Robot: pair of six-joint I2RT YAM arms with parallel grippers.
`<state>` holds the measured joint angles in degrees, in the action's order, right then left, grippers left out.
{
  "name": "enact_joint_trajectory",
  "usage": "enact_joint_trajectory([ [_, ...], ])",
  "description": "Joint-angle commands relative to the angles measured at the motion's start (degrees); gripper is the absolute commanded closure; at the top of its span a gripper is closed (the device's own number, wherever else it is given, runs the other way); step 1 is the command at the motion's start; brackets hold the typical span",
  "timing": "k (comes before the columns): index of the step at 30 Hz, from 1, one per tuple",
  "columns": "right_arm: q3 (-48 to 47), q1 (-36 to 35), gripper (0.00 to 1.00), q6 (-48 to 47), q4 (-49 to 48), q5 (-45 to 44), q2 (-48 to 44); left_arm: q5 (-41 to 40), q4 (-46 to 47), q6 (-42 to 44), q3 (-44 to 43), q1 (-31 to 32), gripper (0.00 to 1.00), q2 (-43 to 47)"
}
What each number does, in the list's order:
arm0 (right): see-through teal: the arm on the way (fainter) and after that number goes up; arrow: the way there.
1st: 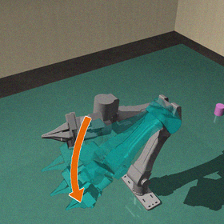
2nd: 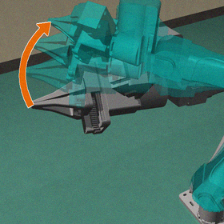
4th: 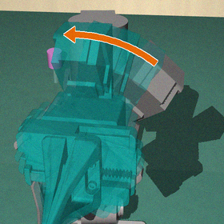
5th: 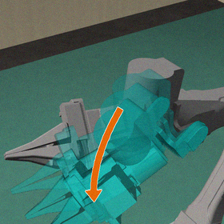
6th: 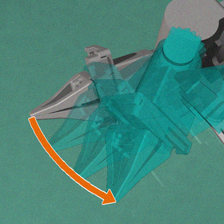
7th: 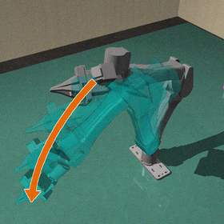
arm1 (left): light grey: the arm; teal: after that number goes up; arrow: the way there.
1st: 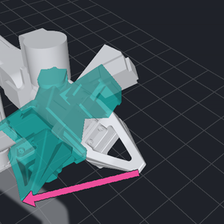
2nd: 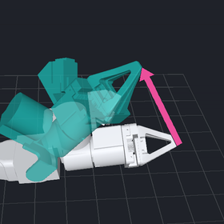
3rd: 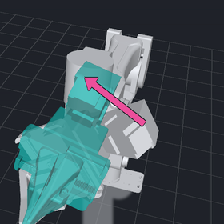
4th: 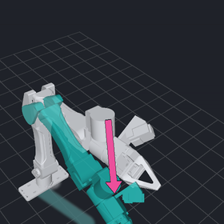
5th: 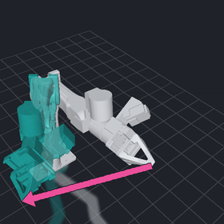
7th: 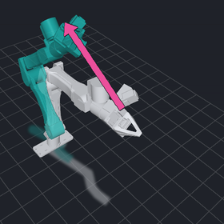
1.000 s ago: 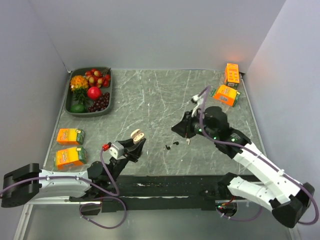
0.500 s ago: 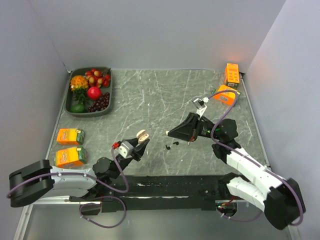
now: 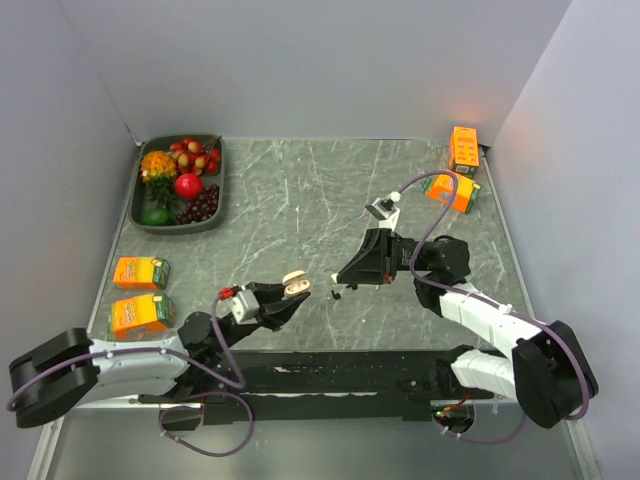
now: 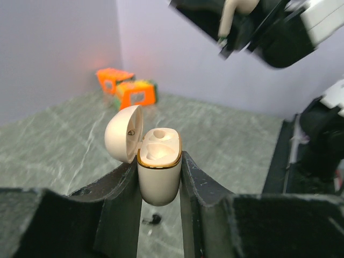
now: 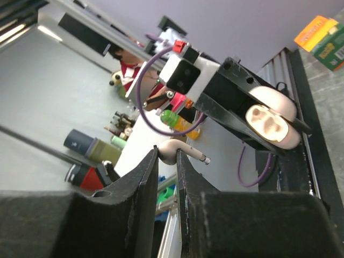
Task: Insert the wireless bluetooth earbuds into the charging case
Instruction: Place the earbud in the charging case.
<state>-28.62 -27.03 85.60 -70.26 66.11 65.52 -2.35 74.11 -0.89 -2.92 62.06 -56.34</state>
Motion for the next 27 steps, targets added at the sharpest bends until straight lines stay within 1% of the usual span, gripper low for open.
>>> enact_joint_trajectory([
  [1, -2.40, -0.31, 1.00, 1.67, -23.87, 1.04, -3.81, 9.10, 20.21, -0.26, -0.59, -0.19, 0.99, 5.35],
  [7, -2.84, -1.27, 1.00, 1.41, -23.87, -0.97, -7.06, 13.33, 15.29, -0.26, -5.69, -0.19, 0.99, 8.79],
  [15, -5.47, -5.66, 1.00, 1.58, -23.78, -3.18, -9.26, 15.97, 11.59, -0.26, -7.54, -0.10, 0.99, 11.77],
  [21, -7.58, -7.78, 1.00, 1.06, -23.78, -3.97, -9.00, 16.49, 10.27, 0.18, -7.63, -0.10, 0.99, 13.09],
  [26, -9.69, -11.90, 1.00, -1.49, -23.78, -3.18, -7.51, 18.08, 8.43, 0.27, -9.30, 0.16, 0.99, 12.39],
  [27, -10.48, -12.43, 1.00, -1.84, -23.78, -2.83, -7.25, 18.52, 7.12, 2.36, -10.08, 0.34, 0.99, 12.13],
])
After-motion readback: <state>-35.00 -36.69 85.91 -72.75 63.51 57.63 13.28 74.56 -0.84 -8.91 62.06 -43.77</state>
